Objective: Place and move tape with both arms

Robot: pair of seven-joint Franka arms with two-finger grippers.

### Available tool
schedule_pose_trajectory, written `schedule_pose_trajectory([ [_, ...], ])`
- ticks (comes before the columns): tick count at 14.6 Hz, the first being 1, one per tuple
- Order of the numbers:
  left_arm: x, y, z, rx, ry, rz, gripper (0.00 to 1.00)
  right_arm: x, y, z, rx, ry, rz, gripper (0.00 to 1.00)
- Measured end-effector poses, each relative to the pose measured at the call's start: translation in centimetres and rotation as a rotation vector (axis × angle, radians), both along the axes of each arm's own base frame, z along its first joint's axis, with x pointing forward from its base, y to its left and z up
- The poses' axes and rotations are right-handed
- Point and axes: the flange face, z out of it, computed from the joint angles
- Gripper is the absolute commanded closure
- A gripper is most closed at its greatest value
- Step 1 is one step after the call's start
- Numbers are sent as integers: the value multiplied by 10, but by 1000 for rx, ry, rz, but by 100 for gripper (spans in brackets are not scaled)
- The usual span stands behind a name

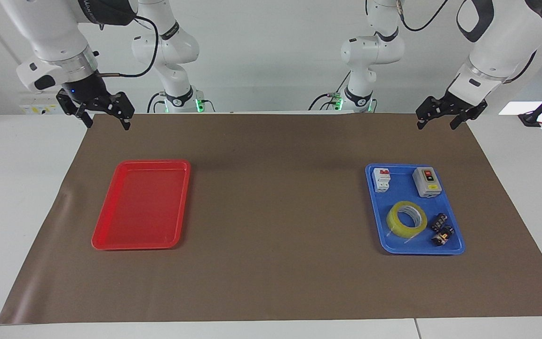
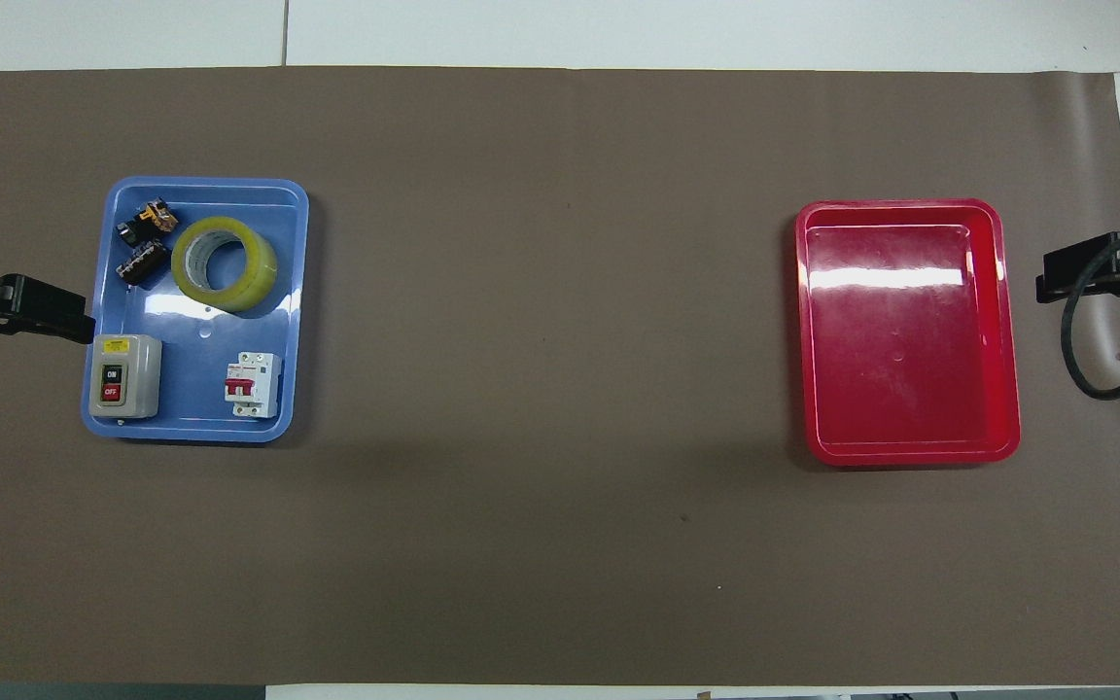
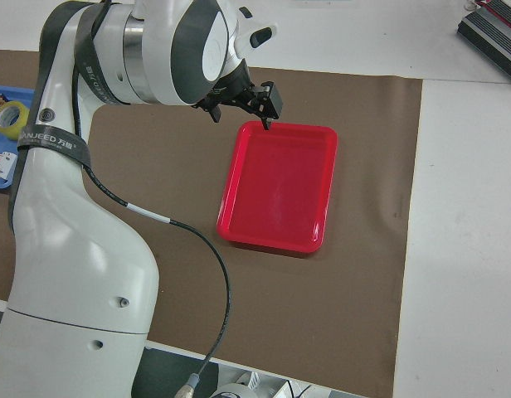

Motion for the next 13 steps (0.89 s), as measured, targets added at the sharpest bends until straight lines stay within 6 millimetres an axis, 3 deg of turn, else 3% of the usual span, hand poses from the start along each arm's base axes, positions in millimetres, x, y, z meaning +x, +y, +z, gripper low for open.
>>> schedule_pose_trajectory([
  [13,3,0,4,-2,-37,0,0,0,0,0,0,0,0,0],
])
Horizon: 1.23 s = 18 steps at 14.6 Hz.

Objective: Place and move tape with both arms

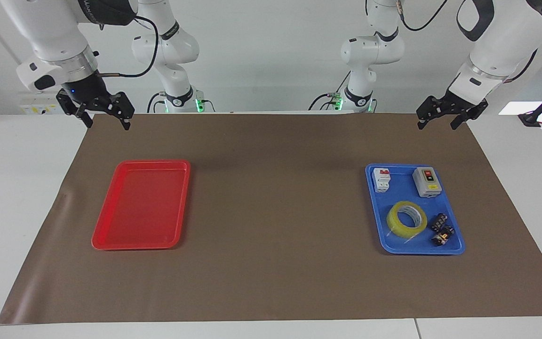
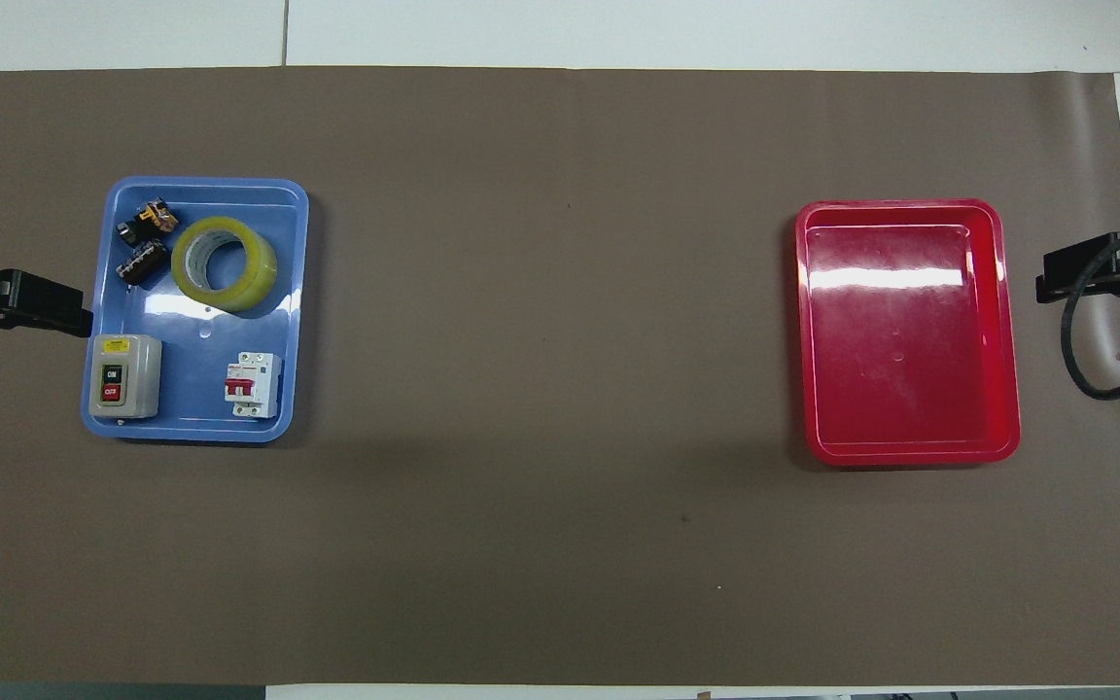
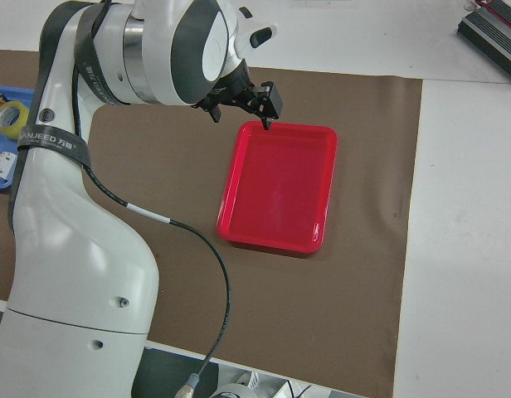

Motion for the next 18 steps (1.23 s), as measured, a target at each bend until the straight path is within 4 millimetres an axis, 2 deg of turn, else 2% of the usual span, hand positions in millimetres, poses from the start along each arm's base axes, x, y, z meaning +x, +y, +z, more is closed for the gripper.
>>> schedule_pose_trajectory([
  [3,6,0,0,-2,-41,1,0,0,0,0,0,0,0,0],
  [6,25,1,-22,-5,-68,6,0,0,1,0,0,0,2,0],
  [10,62,5,-87,-8,-73,16,0,0,0,0,0,0,0,0],
  [13,83,10,-146,-11,-87,28,0,0,0,0,0,0,0,0],
  [16,85,23,-199,-10,-121,51,0,0,0,0,0,0,0,0],
  [18,82,29,-223,-10,-137,61,0,0,0,0,0,0,0,0],
])
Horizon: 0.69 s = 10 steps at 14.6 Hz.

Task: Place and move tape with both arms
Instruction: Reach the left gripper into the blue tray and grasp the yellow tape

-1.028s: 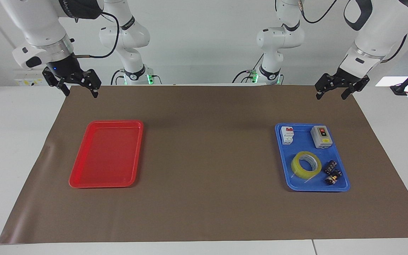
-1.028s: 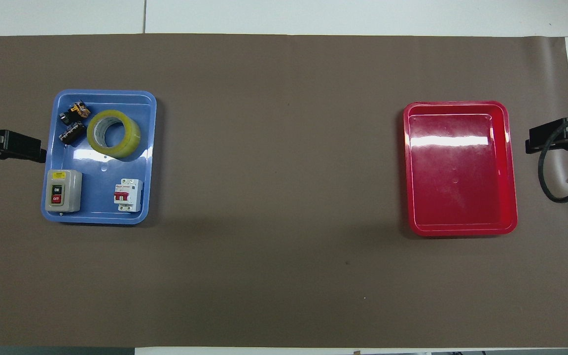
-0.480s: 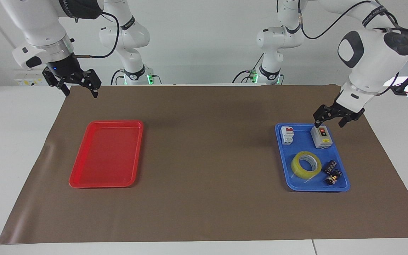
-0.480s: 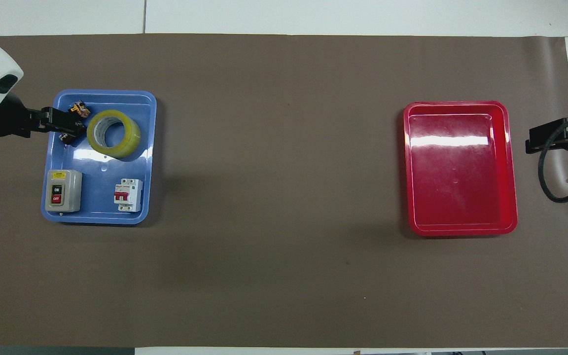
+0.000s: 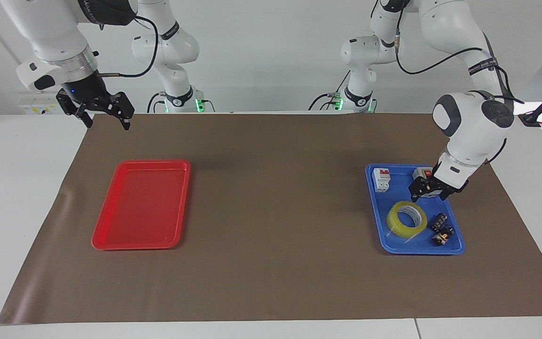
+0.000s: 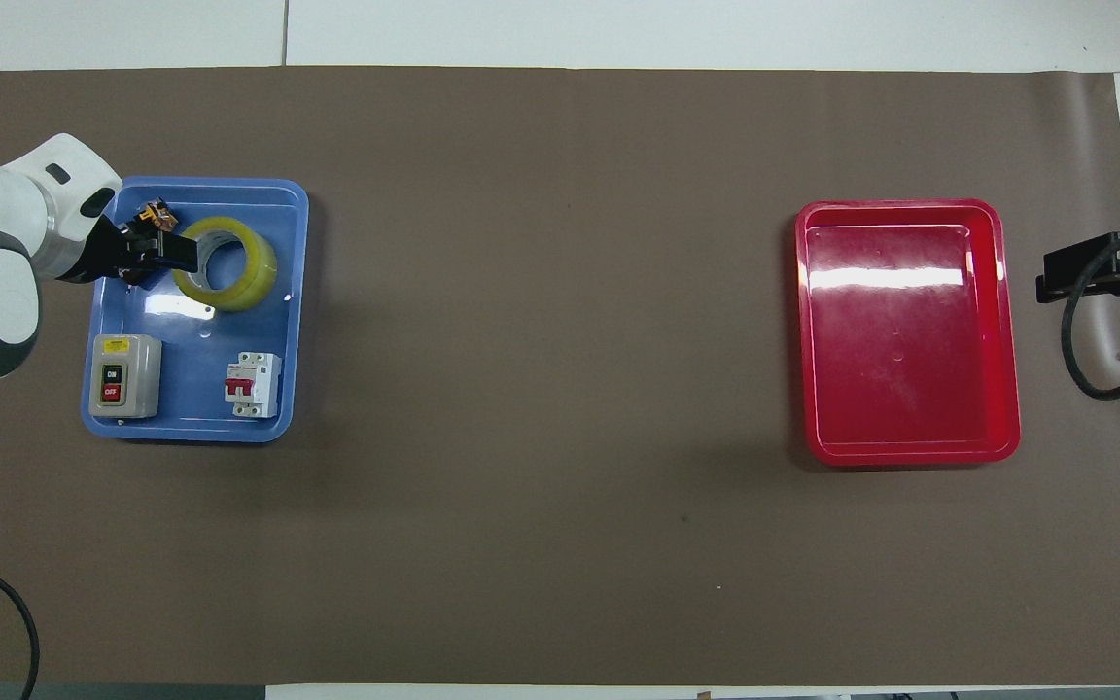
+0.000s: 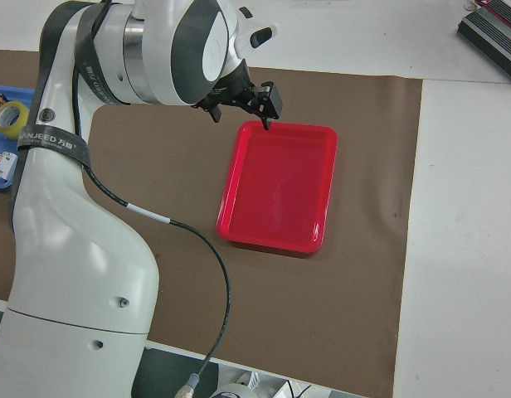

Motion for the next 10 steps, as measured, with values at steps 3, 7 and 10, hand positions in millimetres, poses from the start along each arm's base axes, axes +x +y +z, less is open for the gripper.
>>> schedule_pose_trajectory([
  [3,4,1,-23,0,-21,3,0,0,1,0,0,0,2,0],
  [7,13,1,-55,-2,-40,5,0,0,1,0,0,0,2,0],
  [10,15,1,-73,-3,-35,6,30,0,1,0,0,0,2,0],
])
